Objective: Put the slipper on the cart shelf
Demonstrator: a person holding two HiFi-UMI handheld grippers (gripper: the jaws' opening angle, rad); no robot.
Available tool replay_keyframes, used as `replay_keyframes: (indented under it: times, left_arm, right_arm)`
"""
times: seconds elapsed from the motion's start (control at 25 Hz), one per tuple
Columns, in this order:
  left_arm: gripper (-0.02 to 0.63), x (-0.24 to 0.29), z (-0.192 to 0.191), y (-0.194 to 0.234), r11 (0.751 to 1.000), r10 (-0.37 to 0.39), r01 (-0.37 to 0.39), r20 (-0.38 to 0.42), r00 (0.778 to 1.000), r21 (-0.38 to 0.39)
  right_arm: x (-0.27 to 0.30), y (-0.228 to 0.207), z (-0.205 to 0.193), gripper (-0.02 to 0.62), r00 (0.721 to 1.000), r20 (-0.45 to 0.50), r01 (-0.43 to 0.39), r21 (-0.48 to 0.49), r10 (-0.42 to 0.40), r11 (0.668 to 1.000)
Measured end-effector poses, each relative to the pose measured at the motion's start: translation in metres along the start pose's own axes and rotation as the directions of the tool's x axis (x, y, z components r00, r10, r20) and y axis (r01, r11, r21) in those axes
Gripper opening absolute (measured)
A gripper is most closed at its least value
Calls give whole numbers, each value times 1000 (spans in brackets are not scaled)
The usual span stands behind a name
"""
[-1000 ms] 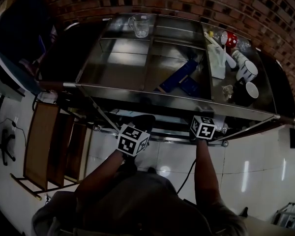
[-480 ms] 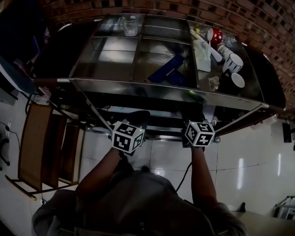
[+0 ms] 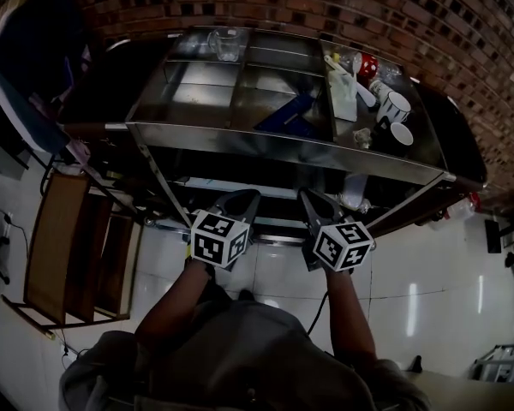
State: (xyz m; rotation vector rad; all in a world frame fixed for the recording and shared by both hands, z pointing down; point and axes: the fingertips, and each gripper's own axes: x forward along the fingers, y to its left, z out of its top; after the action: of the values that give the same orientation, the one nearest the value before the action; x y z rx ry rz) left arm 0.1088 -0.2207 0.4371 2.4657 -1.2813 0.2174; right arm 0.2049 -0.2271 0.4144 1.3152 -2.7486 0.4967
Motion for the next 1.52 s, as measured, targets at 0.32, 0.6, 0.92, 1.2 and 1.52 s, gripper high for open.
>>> replay_keyframes:
  times: [0.32, 0.6, 0.92, 1.2, 1.52]
  left_arm:
    - [8, -27, 15, -10, 1000, 4, -4, 25, 1000, 23]
    - [8, -40, 24, -14, 1000, 4, -6, 50, 999, 30]
    - [8, -43, 28, -17, 999, 4, -6, 57, 998, 38]
    - [8, -45, 30, -14, 999, 12, -15, 62, 998, 43]
    - [8, -45, 31, -22, 999, 6, -9, 65, 998, 44]
  right_arm:
    - [-10, 43, 19, 0, 992, 47, -116, 8, 115, 993]
    - [-14, 61, 22, 0, 985, 53, -167, 3, 167, 986]
    - [-16, 67, 27, 0, 980, 56, -191, -8, 191, 982]
    - [-14, 71, 27, 0, 977, 55, -208, -12, 208, 978]
    - [-21, 69, 27, 0, 975, 54, -213, -12, 213, 977]
